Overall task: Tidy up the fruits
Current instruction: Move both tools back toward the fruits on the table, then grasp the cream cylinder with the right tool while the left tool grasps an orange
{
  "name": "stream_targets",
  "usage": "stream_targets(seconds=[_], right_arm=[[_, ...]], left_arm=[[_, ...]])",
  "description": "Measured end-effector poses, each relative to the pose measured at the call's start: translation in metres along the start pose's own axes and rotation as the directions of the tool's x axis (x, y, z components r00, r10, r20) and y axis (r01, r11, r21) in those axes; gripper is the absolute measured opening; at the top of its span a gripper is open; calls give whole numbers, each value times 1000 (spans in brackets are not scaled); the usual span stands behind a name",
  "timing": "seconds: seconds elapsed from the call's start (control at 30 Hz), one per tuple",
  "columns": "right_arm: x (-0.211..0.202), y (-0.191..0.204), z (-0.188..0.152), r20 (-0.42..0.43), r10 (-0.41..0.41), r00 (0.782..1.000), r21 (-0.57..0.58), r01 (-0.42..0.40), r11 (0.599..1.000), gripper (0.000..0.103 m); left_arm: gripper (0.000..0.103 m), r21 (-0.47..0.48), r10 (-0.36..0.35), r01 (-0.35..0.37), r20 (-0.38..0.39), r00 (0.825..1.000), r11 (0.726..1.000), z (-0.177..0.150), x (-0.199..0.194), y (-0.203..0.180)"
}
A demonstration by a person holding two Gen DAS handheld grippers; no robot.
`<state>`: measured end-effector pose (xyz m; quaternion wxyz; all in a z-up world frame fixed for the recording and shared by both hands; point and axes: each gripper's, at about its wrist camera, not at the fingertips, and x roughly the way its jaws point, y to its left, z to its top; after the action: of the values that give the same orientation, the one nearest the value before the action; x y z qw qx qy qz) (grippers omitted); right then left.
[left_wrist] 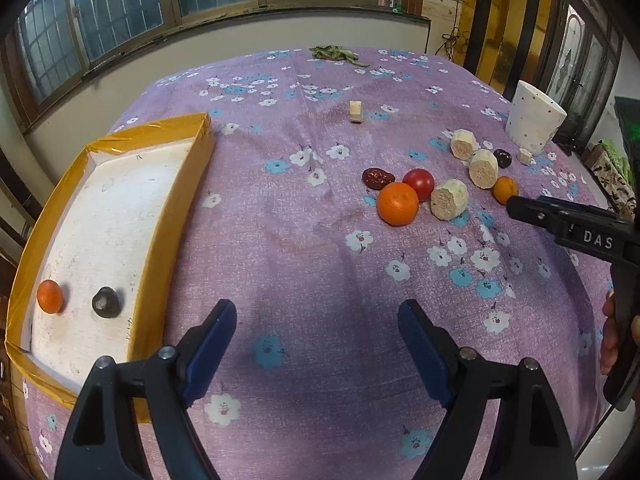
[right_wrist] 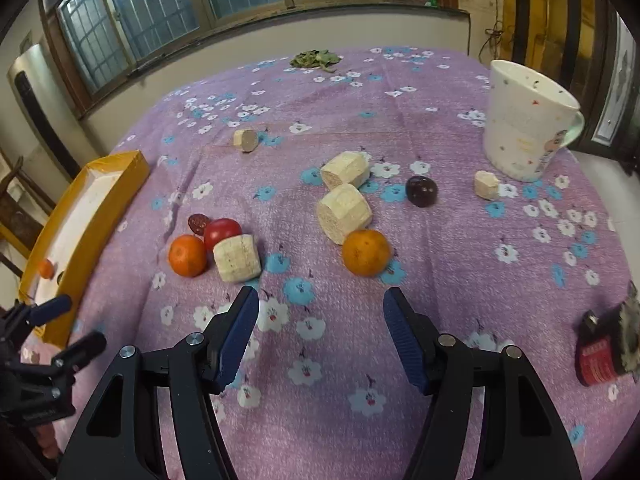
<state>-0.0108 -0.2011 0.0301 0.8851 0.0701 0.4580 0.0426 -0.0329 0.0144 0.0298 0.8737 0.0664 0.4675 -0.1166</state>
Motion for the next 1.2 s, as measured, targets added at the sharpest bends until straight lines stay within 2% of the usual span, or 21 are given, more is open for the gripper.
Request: stream_targets(seconds=[0.27,0.37,0.43,0.47,0.67,0.8,0.93,0.97,1.0,1.03,1.1,1.13,1.2], right_arm=[[38,35,14,-47,74,996,-118,-79,990,64],[48,37,16,-71,103,992,-132,-111,985,51],[54,35,17,-91,119,989,-137,-131,982,32],[55,35,17,-90,128,988,-136,-140,981,30],[33,22,15,-40,159,986,-101,-162,982,29],[12,7,12,11,120,993,-81,-119,990,29],[8,-6,10,6,91,996,-49,-91,995,29],[7,-10,9,7,86,996,-33,-86,996,29],[7,-12,8,6,85,996,-23,-85,996,29],[7,-14,7,5,84,996,-14,-84,996,29],[5,-18,6,6,81,997,-2,-81,997,29],[5,-18,5,7,79,997,0,-79,997,29],[3,-18,5,11,74,997,1,-74,997,29]], left_arm=[[85,-6,25,-25,-18,1000,1000,8,7,-4],[85,-6,33,-33,-22,999,999,11,11,-5],[85,-3,36,-36,-28,999,999,14,15,-5],[85,-1,38,-38,-31,999,999,16,17,-6],[85,15,2,-2,-33,999,1000,33,32,-15],[85,33,-47,48,-35,998,998,48,47,-31],[84,80,-78,80,-33,996,994,60,62,-51],[82,90,-83,86,-36,996,992,62,66,-54],[73,94,-90,93,-42,995,991,64,69,-56],[60,93,-109,114,-51,993,989,66,73,-57],[41,75,-146,151,-77,986,986,69,81,-56],[38,71,-154,157,-55,987,985,69,79,-55],[37,53,-183,186,-52,982,981,70,78,-52]])
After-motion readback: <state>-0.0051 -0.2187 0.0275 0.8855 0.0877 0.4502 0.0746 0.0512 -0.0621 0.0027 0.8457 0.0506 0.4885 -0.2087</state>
